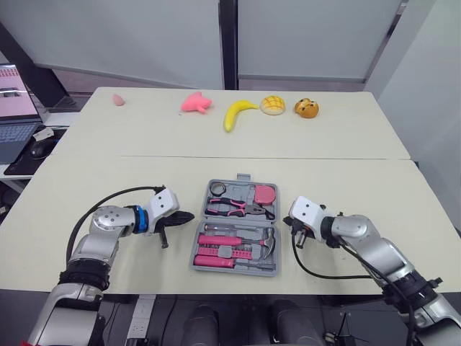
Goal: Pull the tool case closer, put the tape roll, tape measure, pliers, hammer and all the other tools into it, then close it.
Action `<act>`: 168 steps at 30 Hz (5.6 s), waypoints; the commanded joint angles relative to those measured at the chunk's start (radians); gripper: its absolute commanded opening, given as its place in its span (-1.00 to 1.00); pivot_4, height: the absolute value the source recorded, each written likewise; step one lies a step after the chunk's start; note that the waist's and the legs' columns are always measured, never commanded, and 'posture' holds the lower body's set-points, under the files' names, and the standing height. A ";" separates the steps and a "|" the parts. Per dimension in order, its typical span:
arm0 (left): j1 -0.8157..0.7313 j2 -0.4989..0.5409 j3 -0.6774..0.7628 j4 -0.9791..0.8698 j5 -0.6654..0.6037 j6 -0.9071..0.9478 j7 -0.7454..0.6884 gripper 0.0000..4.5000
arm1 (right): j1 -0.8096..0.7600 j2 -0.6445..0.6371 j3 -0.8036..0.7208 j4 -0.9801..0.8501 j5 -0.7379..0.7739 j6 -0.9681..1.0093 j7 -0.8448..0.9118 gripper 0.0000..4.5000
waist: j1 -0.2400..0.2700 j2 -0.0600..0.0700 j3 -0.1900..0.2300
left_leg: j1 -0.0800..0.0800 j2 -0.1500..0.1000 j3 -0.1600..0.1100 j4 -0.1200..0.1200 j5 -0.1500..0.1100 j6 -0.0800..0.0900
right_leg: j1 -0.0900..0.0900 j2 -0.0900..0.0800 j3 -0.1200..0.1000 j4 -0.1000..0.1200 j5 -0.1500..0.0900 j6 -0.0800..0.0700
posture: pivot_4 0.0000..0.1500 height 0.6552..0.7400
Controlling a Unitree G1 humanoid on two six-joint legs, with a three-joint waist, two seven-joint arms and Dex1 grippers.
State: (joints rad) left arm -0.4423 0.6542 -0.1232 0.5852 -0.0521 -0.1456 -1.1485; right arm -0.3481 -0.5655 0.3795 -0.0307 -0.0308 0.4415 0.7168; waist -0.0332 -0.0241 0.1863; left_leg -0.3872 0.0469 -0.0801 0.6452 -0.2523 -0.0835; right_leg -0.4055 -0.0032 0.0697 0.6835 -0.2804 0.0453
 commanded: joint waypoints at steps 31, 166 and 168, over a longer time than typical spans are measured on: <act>0.017 -0.041 -0.039 -0.081 0.038 -0.012 -0.024 -1.00 | -0.015 0.092 0.050 -0.056 -0.037 0.041 0.095 -1.00 | -0.002 0.000 0.000 | 0.001 0.000 0.000 0.000 0.000 0.000 | 0.000 0.000 0.000 0.002 0.000 0.000 | 1.00 0.66; 0.455 0.070 -0.212 -0.587 0.012 0.140 0.037 -1.00 | -0.267 0.318 -0.346 0.090 0.318 0.763 -0.260 0.75 | -0.023 0.009 -0.006 | 0.004 0.000 0.001 -0.002 0.000 0.000 | 0.002 0.000 0.002 0.002 -0.002 -0.001 | 1.00 0.66; 0.452 0.068 -0.216 -0.590 0.012 0.146 0.038 -1.00 | -0.281 0.340 -0.367 0.138 0.325 0.760 -0.279 0.99 | -0.024 0.010 -0.006 | 0.004 0.000 0.001 -0.002 0.000 0.000 | 0.001 0.000 0.002 0.002 -0.002 -0.001 | 1.00 0.66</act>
State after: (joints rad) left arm -0.0125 0.7211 -0.2983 -0.0487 -0.0949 -0.0459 -1.1194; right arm -0.6076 -0.2307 0.0401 0.1020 0.2886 1.2192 0.4508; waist -0.0568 -0.0146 0.1804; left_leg -0.3828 0.0471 -0.0791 0.6430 -0.2525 -0.0833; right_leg -0.4040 -0.0030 0.0713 0.6859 -0.2820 0.0441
